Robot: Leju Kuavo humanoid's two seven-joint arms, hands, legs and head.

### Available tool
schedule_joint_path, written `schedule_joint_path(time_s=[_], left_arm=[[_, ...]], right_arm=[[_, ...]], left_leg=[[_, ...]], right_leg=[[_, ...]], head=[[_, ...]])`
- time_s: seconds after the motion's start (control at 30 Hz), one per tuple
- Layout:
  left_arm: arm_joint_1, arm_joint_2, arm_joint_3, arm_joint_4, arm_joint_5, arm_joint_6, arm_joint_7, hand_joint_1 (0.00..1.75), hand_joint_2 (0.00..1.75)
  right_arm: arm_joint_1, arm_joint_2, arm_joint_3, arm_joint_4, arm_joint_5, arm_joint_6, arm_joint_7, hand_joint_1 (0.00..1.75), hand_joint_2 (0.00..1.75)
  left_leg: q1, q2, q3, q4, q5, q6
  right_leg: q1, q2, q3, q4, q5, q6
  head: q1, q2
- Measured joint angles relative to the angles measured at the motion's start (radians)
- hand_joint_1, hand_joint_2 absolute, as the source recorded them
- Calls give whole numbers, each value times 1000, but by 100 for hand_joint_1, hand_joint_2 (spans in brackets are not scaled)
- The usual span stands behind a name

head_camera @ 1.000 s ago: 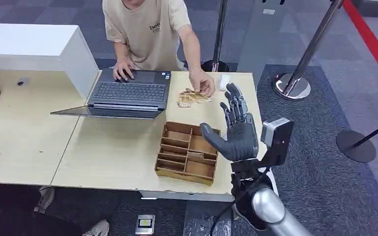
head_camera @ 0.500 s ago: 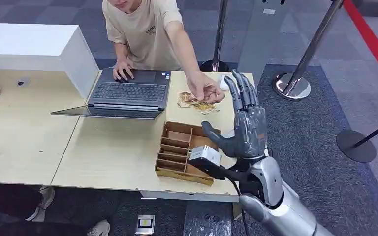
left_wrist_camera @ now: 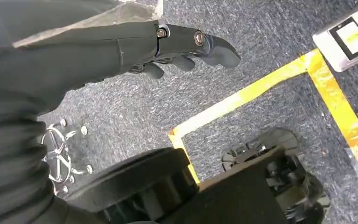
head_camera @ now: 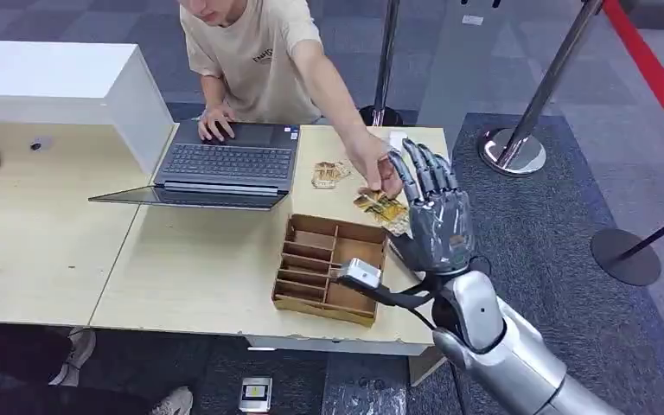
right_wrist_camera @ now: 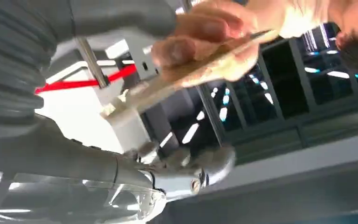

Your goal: Pass the card to the sensor for recognition and then transmit it.

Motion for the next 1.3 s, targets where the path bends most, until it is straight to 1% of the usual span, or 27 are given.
schedule_joint_path(time_s=[0.07,0.33,0.73,0.83,1.0,1.07,1.3], left_arm=[[-1,-3,-3,0,-7,8,3,0,175],[-3,-11,-8,0,-23,2,16,0,175],[-4,-17,-14,0,-32,0,21,0,175],[-4,-18,-14,0,-32,0,24,0,175],[-4,-18,-14,0,-31,0,24,0,175],[-4,-18,-14,0,-32,0,25,0,175],[-4,-18,-14,0,-32,-2,25,0,175]], right_arm=[[0,0,0,8,-18,-1,0,175,175],[0,3,6,24,-51,-2,-12,175,175],[3,19,18,44,-95,-44,-16,175,175],[8,27,18,53,-141,-61,-25,175,175],[17,35,19,70,-188,-64,-31,175,175],[19,35,18,82,-225,-63,-43,175,175],[7,23,-11,172,-336,-27,-53,175,175]], left_leg=[[0,0,0,0,0,0],[0,0,0,0,0,0],[0,0,0,0,0,0],[0,0,0,0,0,0],[0,0,0,0,0,0],[0,0,0,0,0,0],[0,0,0,0,0,0]], right_leg=[[0,0,0,0,0,0],[0,0,0,0,0,0],[0,0,0,0,0,0],[0,0,0,0,0,0],[0,0,0,0,0,0],[0,0,0,0,0,0],[0,0,0,0,0,0]], head=[[0,0],[0,0],[0,0],[0,0],[0,0],[0,0],[0,0]])
